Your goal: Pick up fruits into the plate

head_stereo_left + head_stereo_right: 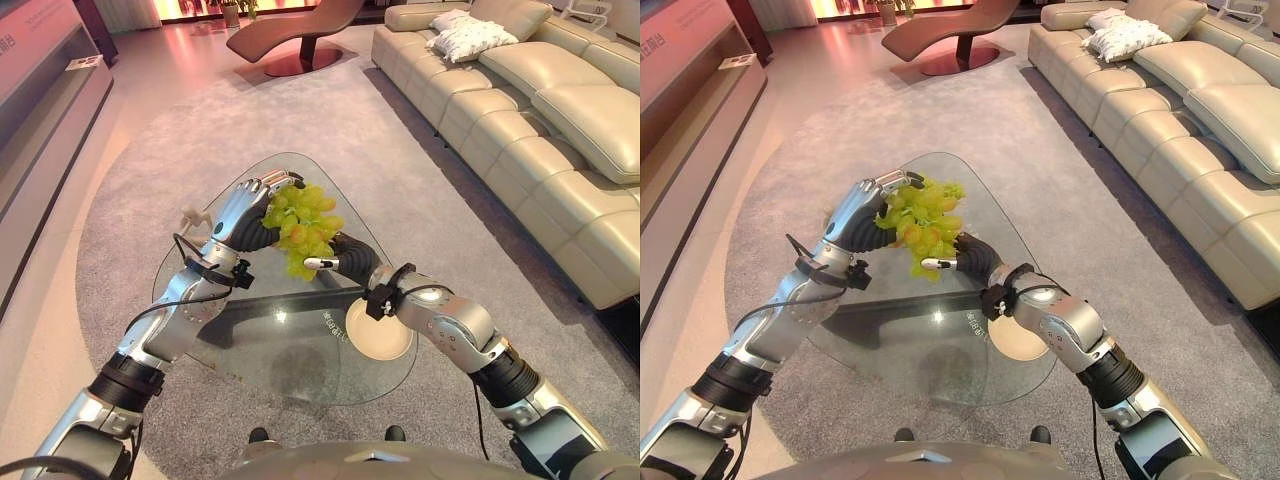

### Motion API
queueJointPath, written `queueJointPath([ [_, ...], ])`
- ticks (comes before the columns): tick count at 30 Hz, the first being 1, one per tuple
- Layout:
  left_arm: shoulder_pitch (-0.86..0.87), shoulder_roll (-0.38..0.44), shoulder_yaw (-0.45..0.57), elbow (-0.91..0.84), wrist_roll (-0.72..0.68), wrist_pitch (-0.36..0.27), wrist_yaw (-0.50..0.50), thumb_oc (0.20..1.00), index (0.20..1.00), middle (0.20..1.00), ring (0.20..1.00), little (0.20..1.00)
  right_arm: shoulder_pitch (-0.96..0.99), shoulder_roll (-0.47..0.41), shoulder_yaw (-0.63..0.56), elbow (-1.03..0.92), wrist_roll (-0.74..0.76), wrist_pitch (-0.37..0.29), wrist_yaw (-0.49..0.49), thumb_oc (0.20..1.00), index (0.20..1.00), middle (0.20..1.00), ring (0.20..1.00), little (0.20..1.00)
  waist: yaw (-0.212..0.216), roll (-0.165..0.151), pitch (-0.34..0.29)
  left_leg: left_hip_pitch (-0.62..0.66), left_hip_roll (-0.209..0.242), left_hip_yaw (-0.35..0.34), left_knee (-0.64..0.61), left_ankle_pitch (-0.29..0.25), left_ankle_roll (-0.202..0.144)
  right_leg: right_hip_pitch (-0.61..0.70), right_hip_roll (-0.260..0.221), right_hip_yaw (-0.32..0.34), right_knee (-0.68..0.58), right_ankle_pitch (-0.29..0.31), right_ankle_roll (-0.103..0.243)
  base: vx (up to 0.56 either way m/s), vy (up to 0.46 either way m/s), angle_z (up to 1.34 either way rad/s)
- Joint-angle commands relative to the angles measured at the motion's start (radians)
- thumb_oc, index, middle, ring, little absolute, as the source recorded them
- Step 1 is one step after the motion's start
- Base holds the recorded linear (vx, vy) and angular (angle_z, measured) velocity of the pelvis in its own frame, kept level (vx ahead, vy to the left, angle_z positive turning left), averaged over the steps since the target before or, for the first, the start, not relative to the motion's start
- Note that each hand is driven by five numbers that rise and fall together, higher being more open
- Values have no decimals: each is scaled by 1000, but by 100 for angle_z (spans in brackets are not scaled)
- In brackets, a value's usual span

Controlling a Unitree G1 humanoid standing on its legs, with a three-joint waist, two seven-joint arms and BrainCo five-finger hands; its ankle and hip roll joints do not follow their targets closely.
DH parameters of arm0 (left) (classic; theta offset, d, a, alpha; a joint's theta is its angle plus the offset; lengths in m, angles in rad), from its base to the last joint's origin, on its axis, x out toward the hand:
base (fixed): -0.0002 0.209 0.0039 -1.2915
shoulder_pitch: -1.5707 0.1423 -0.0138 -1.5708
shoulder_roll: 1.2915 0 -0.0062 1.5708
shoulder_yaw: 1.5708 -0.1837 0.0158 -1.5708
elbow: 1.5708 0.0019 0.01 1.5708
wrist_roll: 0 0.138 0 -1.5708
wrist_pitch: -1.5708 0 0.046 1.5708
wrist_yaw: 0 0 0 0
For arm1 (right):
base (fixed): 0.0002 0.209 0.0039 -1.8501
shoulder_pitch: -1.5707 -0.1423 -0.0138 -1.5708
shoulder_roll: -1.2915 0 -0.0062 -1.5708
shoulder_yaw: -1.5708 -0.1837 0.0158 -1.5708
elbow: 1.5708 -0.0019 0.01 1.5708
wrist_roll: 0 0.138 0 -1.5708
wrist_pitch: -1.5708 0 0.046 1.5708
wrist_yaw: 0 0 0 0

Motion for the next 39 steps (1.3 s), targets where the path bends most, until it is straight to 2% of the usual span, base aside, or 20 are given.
queueJointPath([
  [1,-40,43,47,-92,-101,-110,-22,200,200,200,200,200,-48,62,-25,-115,22,-78,20,200,200,200,200,200,-9,-36,-8,14,-5,1,20,-70,24,42,-64,-38,30,-35,19,0,0,0],
  [10,33,77,127,-83,-202,-188,-103,200,200,200,200,200,-18,46,-51,-128,12,-91,32,200,200,200,200,200,-8,-28,-9,12,-7,3,18,-67,24,38,-66,-34,27,-32,19,0,0,0],
  [20,52,101,184,-52,-284,-222,-162,200,200,200,200,200,-14,40,-70,-127,18,-98,40,200,200,200,200,200,-13,-23,-14,12,-7,6,16,-64,22,35,-66,-31,26,-31,17,0,0,0],
  [22,53,100,190,-42,-333,-216,-209,200,200,200,200,200,-14,46,-70,-119,19,-108,40,200,200,200,200,200,-14,-20,-18,11,-7,7,16,-62,22,35,-66,-29,25,-31,17,0,0,0],
  [23,55,99,194,-41,-349,-216,-230,542,542,542,542,542,-14,47,-72,-119,15,-112,42,200,200,200,200,200,-15,-19,-18,10,-7,7,16,-62,21,34,-66,-29,26,-31,17,0,0,0],
  [24,55,99,196,-40,-354,-218,-239,542,542,542,542,542,-14,48,-73,-121,15,-111,41,200,200,200,200,200,-15,-19,-18,10,-7,6,16,-62,21,34,-67,-28,26,-31,17,0,0,0],
  [25,58,98,198,-41,-363,-218,-265,1000,1000,1000,1000,1000,-13,48,-74,-122,14,-113,43,200,200,200,200,200,-15,-18,-19,10,-7,7,17,-61,21,33,-67,-28,28,-32,17,0,0,0],
  [28,59,108,199,-38,-376,-205,-308,1000,1000,1000,1000,1000,-16,44,-77,-131,12,-110,50,200,200,200,200,200,-20,-13,-19,9,-6,12,18,-60,20,30,-67,-27,31,-34,17,0,0,0],
  [29,45,109,191,-43,-376,-188,-315,1000,1000,1000,1000,1000,-21,37,-74,-135,20,-109,42,200,200,200,200,200,-20,-11,-19,10,-7,12,19,-60,20,30,-67,-27,32,-35,19,0,0,0],
  [30,-16,102,146,-81,-363,-102,-327,1000,1000,1000,1000,1000,-49,37,-59,-133,37,-106,12,200,200,200,200,200,-22,-10,-22,11,-7,12,21,-61,22,31,-68,-26,37,-39,20,0,0,0],
  [31,-25,101,139,-86,-362,-90,-328,1000,1000,1000,1000,1000,-53,37,-59,-131,39,-105,8,200,200,200,200,200,-21,-10,-21,11,-7,12,22,-62,22,31,-67,-26,37,-40,20,3,-4,3],
  [32,-68,92,107,-110,-345,-27,-338,1000,1000,1000,1000,1000,-78,46,-50,-122,46,-103,-12,200,200,200,200,200,-22,-11,-22,12,-7,12,22,-62,23,31,-67,-25,39,-42,19,0,0,0],
  [33,-141,79,55,-144,-334,89,-366,1000,1000,1000,1000,1000,-117,65,-37,-107,57,-93,-39,200,200,200,200,200,-26,-12,-25,13,-8,11,21,-64,25,32,-65,-26,40,-43,19,0,0,0],
  [34,-185,73,25,-160,-326,148,-386,1000,1000,1000,1000,1000,-140,77,-29,-100,59,-89,-54,200,200,200,200,200,-29,-12,-27,14,-9,12,20,-64,26,34,-64,-25,39,-43,19,0,0,0],
  [36,-245,69,-16,-168,-326,226,-401,1000,1000,1000,1000,1000,-171,93,-21,-97,62,-79,-85,200,200,200,200,200,-31,-14,-27,16,-10,13,19,-66,28,36,-61,-22,37,-44,19,0,0,0],
  [37,-255,68,-25,-169,-323,239,-407,1000,1000,1000,1000,1000,-176,94,-19,-97,64,-78,-90,200,200,200,200,200,-32,-14,-27,16,-10,13,20,-66,28,36,-61,-22,37,-45,19,0,0,0],
  [38,-295,63,-59,-165,-309,291,-413,1000,1000,1000,1000,1000,-195,102,-11,-94,67,-73,-107,200,200,200,200,200,-37,-13,-27,16,-10,12,19,-67,28,36,-58,-17,37,-46,18,0,0,0],
  [39,-309,61,-72,-161,-305,300,-422,1000,1000,1000,1000,1000,-201,109,-8,-96,65,-71,-118,200,200,200,200,200,-38,-13,-27,16,-10,13,19,-67,29,35,-57,-16,36,-46,19,0,0,0],
])
